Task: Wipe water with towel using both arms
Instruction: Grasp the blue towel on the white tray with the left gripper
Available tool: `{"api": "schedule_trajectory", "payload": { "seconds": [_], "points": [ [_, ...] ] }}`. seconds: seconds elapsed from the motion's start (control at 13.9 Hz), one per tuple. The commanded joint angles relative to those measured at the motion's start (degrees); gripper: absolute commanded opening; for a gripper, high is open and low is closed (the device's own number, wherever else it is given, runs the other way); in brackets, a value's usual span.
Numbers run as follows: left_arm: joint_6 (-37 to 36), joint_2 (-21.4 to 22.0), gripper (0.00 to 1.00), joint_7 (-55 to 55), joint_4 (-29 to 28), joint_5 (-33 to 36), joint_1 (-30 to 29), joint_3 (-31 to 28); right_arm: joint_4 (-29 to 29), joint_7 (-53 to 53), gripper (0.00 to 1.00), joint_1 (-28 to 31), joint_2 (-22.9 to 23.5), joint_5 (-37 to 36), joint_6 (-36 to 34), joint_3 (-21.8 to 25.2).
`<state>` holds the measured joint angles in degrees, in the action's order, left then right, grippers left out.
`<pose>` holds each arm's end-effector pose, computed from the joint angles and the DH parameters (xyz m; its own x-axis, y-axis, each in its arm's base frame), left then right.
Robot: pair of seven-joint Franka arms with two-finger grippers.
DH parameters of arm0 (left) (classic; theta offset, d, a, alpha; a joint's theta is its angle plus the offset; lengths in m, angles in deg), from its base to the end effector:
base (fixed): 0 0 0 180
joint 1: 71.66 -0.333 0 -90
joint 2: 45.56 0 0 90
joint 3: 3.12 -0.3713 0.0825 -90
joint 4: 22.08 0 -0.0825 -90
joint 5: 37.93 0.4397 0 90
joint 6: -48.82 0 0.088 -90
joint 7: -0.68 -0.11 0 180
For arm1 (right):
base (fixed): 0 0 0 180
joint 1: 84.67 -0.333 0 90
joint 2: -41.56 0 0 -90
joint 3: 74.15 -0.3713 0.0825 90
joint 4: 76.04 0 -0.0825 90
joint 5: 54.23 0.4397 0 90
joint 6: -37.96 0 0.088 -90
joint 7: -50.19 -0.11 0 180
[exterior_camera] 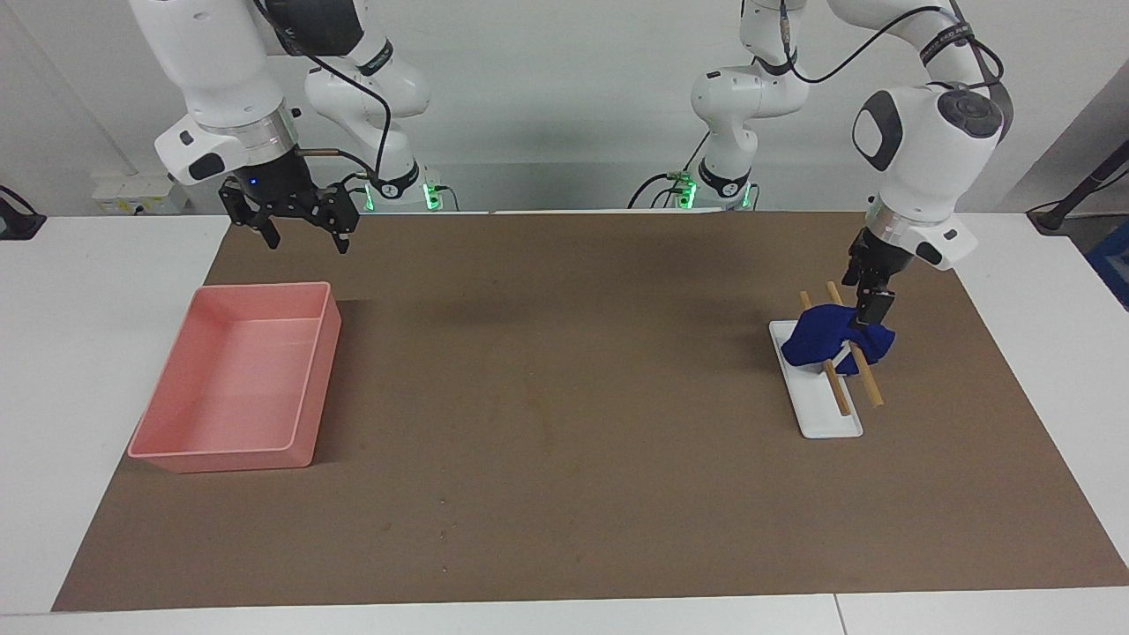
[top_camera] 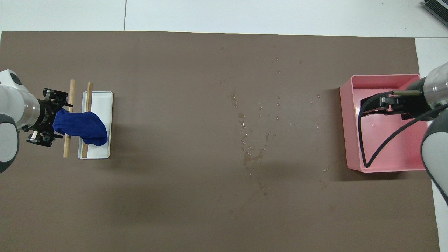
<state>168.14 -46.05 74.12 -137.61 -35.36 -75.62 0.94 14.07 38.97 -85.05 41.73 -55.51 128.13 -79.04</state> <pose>0.6112 0.0014 0.4801 0.3050 0.9508 0.0543 0.9506 -0.3074 0.0435 0.6091 0.0536 0.6743 0.9946 -0.1035 0.0024 -0.1036 -0.9944 0.0220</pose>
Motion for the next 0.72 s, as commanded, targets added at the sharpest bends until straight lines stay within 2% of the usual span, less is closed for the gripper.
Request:
{"api": "schedule_trajectory", "payload": {
  "seconds": [0.0,0.29,0.36,0.51,0.65],
  "points": [
    [2.59,-0.65,1.00,1.26,-1.01,1.30,-1.05,0.33,1.22,0.14,1.00,0.46,-1.14,0.31,0.00,-0.39],
    [3.73,-0.30,1.00,1.26,-3.20,1.39,-0.87,0.25,1.22,0.05,1.00,0.46,-1.05,0.31,0.09,-0.39],
    [3.73,-0.21,0.93,1.26,-3.56,1.39,-0.79,0.33,1.22,0.14,1.00,0.46,-1.14,0.31,0.09,-0.39],
    [3.82,0.14,0.61,1.18,-4.52,1.39,-0.26,0.25,1.22,0.05,1.00,0.46,-1.14,0.31,0.09,-0.39],
    [3.12,0.05,0.22,0.83,-4.09,1.47,-0.17,0.25,1.22,0.05,1.00,0.46,-1.05,0.31,0.00,-0.39]
  ]
}}
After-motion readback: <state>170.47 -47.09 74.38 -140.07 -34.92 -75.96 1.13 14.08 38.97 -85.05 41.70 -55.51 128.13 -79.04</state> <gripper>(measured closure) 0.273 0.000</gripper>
